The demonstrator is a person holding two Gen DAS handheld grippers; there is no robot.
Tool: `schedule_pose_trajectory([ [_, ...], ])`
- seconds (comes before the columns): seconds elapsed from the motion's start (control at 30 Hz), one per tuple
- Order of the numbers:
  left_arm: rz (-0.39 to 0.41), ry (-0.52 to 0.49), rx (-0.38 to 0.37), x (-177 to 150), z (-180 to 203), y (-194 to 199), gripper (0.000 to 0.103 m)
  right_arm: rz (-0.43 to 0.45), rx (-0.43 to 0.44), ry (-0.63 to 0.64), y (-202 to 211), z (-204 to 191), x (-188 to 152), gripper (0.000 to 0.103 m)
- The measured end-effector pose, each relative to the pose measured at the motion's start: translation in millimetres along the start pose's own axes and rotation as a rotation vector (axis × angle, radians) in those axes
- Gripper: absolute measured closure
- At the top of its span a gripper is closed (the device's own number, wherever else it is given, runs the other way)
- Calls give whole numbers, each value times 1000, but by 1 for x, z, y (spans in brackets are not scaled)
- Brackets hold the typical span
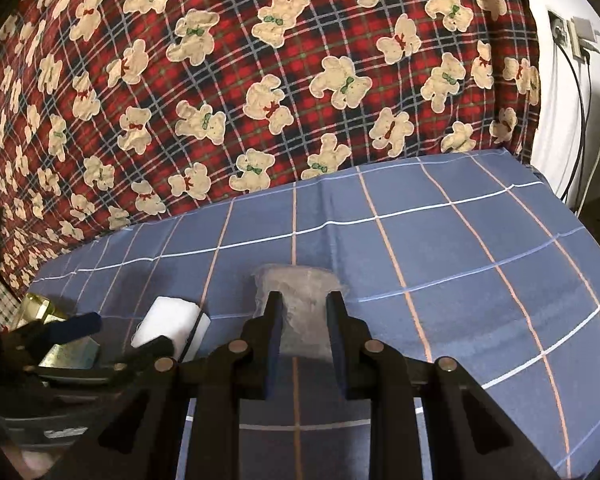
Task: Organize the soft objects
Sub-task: 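Grasp the white sponge block with the left tool, then lift the white sponge and plastic bag off the table with both tools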
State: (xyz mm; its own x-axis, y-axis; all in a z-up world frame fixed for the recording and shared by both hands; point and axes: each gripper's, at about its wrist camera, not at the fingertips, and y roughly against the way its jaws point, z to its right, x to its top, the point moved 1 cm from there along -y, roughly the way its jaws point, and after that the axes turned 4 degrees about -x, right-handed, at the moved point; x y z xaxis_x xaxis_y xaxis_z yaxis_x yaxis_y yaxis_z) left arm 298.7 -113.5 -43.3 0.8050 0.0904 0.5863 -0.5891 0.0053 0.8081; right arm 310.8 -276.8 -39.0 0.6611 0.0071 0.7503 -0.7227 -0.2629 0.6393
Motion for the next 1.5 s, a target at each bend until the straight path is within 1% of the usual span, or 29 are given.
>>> schedule_pose_trajectory([
  [0.13,-15,-12,-6,-2,5,-10,4,-2,7,0,0,0,0,79],
  [0.17,-23,-10,-9,-3,5,-13,6,-5,7,-1,-1,0,-1,79],
  [0.23,-44,-5,-5,-3,5,-21,13,-8,9,0,-2,-1,-1,79],
  [0.27,-58,1,-7,-4,5,-27,23,-10,9,3,-3,-2,-2,79],
  [0.3,-69,7,-12,-5,4,-30,36,-13,7,6,-4,-3,-3,79],
  [0.37,-88,14,-26,-8,3,-36,49,-23,5,12,-7,-4,-4,79],
  [0.4,-71,13,-24,-8,3,-34,50,-27,3,14,-8,-5,-5,79],
  [0.47,-74,37,-57,-8,0,-33,51,-29,0,15,-9,-5,-5,79],
  [0.5,-72,47,-60,-8,-1,-32,51,-31,-1,14,-10,-4,-6,79],
  [0.6,-63,78,-42,-11,-1,-29,51,-29,-6,13,-10,-4,-6,79],
  [0.63,-62,76,-40,-14,2,-29,51,-30,-6,11,-10,-3,-7,79],
  [0.77,-40,41,9,-26,9,-25,51,-34,6,7,-11,-3,-9,79],
  [0.97,-7,48,10,-39,3,-18,51,-41,1,55,-13,-16,-16,79],
  [1.03,3,37,21,-42,3,-17,51,-29,11,64,-10,-20,-17,79],
  [1.2,22,46,34,-48,0,-11,51,-26,21,65,-8,-22,-18,79],
  [1.33,60,43,41,-56,-2,-7,51,-13,36,59,-3,-23,-22,79],
  [1.47,77,61,33,-59,-6,-3,51,5,44,80,3,-28,-26,79],
  [1.5,78,69,22,-60,-8,-2,51,10,45,86,4,-30,-26,79],
])
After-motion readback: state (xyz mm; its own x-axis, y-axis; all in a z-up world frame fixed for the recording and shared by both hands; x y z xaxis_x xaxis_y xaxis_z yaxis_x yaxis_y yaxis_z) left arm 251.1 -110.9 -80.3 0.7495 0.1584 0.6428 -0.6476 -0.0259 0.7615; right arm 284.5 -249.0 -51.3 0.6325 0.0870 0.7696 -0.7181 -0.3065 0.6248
